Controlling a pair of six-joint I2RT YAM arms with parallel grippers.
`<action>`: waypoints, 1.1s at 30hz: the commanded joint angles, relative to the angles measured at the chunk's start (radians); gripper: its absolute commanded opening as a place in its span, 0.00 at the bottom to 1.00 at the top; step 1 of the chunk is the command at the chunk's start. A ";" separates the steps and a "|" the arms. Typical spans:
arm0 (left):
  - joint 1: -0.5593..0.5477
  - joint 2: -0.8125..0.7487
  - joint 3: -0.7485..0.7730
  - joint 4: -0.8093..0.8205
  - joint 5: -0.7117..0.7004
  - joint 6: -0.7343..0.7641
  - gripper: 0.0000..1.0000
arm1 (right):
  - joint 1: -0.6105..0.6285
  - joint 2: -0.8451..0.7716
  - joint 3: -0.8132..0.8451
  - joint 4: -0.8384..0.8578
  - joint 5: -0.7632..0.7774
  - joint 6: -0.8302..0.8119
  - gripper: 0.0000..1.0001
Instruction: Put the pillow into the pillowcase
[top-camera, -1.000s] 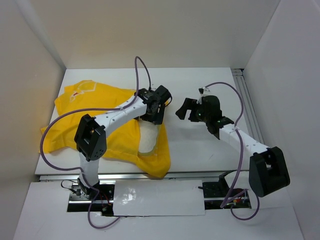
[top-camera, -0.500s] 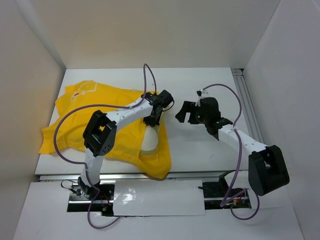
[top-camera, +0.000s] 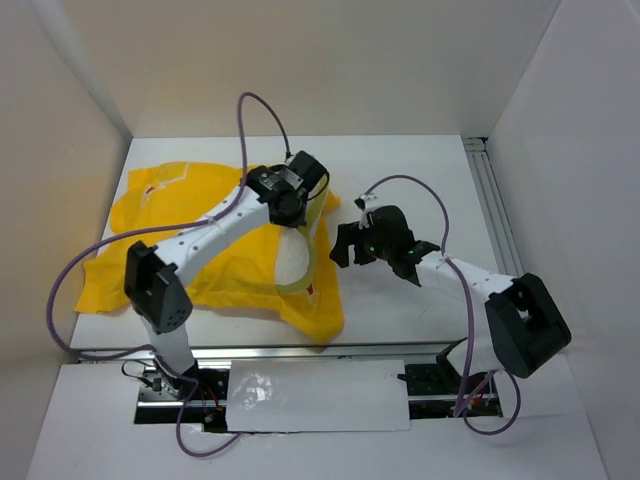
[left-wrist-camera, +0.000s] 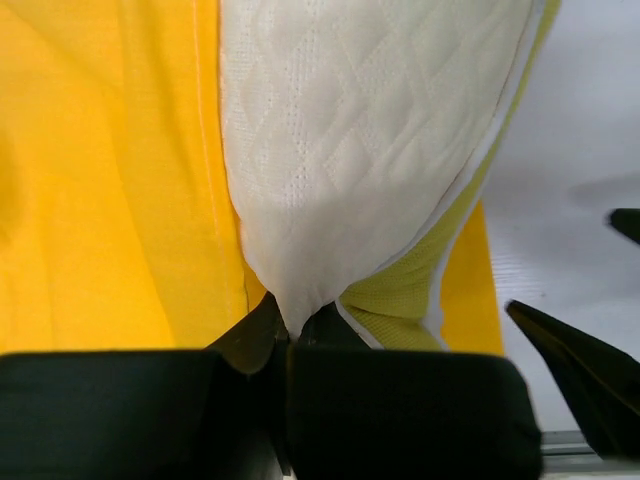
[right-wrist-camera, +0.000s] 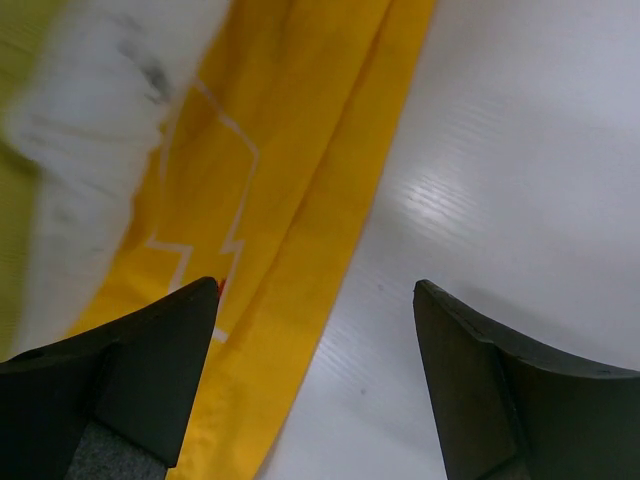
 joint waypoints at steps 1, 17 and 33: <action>0.019 -0.146 0.001 0.039 -0.082 -0.016 0.00 | 0.029 0.027 0.023 0.173 -0.026 -0.001 0.84; 0.059 -0.278 -0.011 0.050 0.005 -0.016 0.00 | 0.150 0.307 0.187 0.463 -0.016 0.156 0.66; 0.059 -0.357 -0.033 0.097 0.034 -0.044 0.00 | 0.237 0.540 0.291 0.617 -0.273 0.465 0.76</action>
